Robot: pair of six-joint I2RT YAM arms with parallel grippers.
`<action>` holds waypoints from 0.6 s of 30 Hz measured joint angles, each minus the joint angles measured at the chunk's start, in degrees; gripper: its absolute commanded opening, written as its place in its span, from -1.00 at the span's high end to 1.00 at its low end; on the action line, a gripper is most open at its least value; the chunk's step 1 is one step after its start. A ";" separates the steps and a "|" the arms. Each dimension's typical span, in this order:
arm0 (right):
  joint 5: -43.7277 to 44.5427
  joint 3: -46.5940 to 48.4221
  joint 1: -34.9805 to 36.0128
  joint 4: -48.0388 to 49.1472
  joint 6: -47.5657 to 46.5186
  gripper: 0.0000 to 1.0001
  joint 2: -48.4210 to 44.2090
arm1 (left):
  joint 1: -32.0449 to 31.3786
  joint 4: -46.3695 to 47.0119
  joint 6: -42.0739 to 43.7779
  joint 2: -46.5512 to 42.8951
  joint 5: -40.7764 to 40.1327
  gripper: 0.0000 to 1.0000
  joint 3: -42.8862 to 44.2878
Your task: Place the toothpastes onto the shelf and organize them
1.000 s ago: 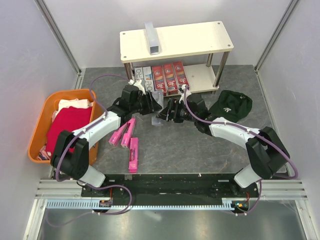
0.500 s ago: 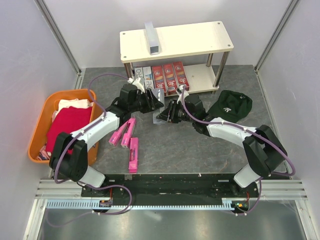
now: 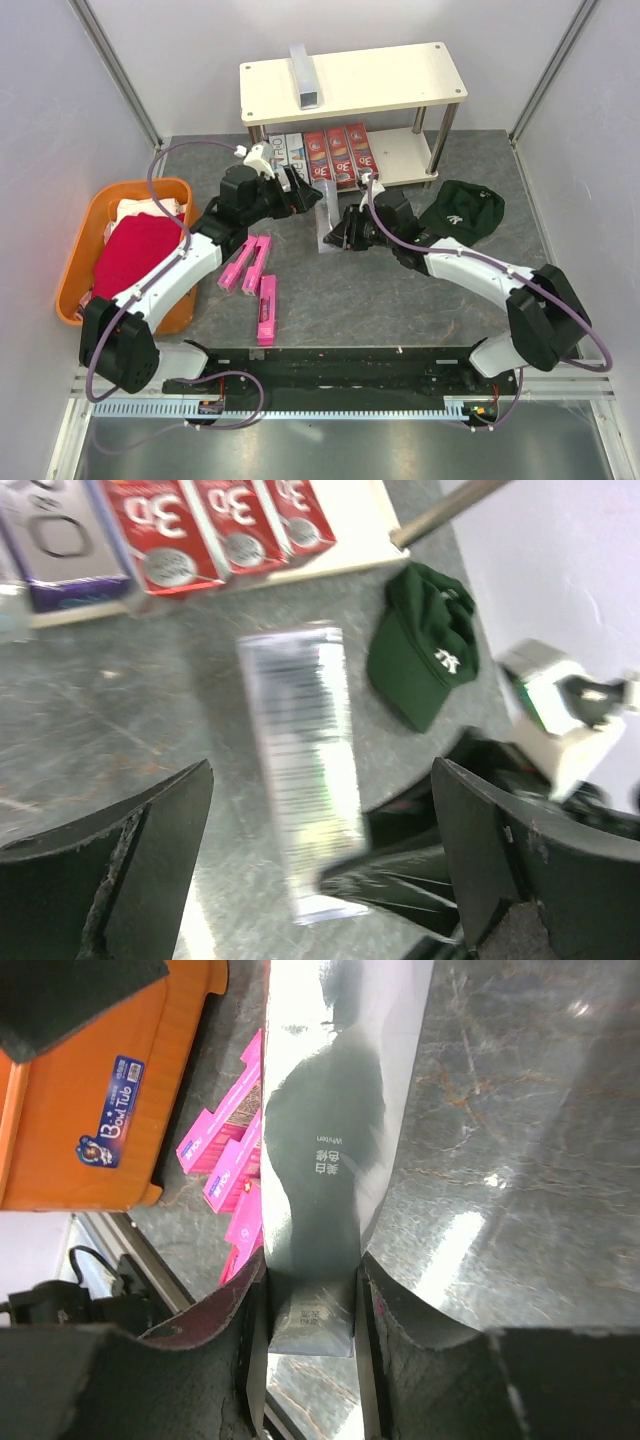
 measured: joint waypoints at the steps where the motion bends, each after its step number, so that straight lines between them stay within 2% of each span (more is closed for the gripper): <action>1: 0.28 0.09 0.00 -0.92 -0.81 0.49 -1.05 | 0.11 -0.72 0.66 -0.70 -1.03 -0.96 0.00; 10: 3.80 3.91 0.00 -6.01 -6.49 0.49 -8.02 | 2.21 -4.66 4.92 -5.46 -7.61 -0.97 0.00; 18: 9.38 15.26 0.00 -9.29 -10.34 0.48 -9.05 | 2.71 -5.88 5.60 -5.22 -7.91 -0.97 -0.15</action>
